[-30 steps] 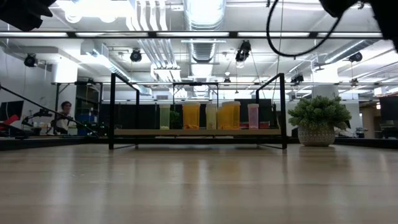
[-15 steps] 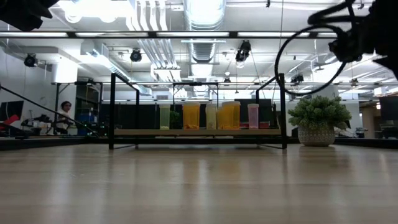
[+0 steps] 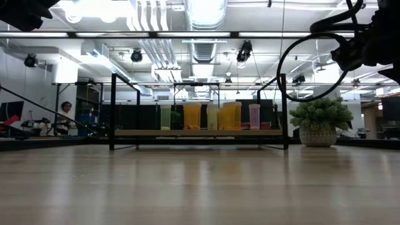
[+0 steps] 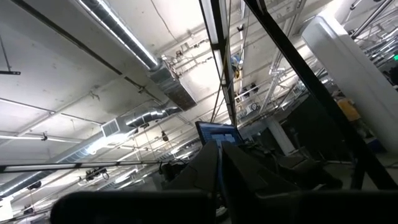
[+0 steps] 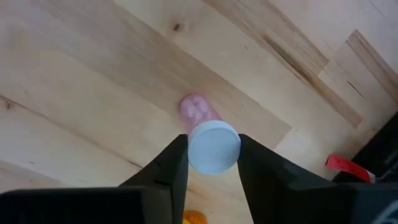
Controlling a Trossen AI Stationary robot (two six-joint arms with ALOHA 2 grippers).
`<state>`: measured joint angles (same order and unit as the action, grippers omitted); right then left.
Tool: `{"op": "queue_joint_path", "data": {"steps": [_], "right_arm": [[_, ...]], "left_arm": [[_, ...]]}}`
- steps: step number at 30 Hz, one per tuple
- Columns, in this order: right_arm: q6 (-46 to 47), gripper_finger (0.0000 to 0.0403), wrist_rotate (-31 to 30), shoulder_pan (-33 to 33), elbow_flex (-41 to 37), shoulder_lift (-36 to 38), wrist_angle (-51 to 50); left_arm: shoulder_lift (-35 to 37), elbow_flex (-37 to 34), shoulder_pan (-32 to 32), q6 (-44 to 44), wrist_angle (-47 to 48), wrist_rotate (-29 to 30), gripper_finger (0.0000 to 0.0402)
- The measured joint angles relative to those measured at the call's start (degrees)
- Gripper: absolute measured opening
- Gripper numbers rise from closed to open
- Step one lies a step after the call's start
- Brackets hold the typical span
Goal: Pick and place medicine bottles onto shelf by color
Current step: Put the small pink pill bottle on the shelf aligned with the other small pink pill bottle
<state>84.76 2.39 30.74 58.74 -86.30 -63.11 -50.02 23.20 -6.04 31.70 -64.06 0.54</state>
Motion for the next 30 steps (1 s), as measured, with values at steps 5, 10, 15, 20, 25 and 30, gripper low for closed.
{"op": "queue_joint_path", "data": {"steps": [5,10,15,20,25,30], "right_arm": [[-1.9,0.0101,-1.2,-0.1,2.2,0.0,0.5],[-9.9,0.0116,-5.5,-2.7,8.2,0.0,1.9],[-24.9,0.0113,-10.6,-9.4,16.7,-0.1,4.3],[-44.7,0.0108,-14.2,-18.7,27.5,-2.3,3.8],[-66.2,0.0107,-14.6,-28.9,39.8,-6.4,1.2],[-88.9,0.0106,-14.7,-39.3,51.4,-11.8,-9.9]], "left_arm": [[0.0,0.0,0.0,0.0,0.0,0.0,0.0002],[0.0,0.0,0.0,0.0,0.0,0.0,0.0002],[0.0,0.0,0.0,0.0,0.0,0.0,0.0002],[0.0,0.0,0.0,0.0,0.1,0.0,0.0002],[0.0,0.0,0.0,0.0,0.1,0.0,0.0002],[0.0,0.0,0.0,0.0,0.2,0.0,0.0002]]}}
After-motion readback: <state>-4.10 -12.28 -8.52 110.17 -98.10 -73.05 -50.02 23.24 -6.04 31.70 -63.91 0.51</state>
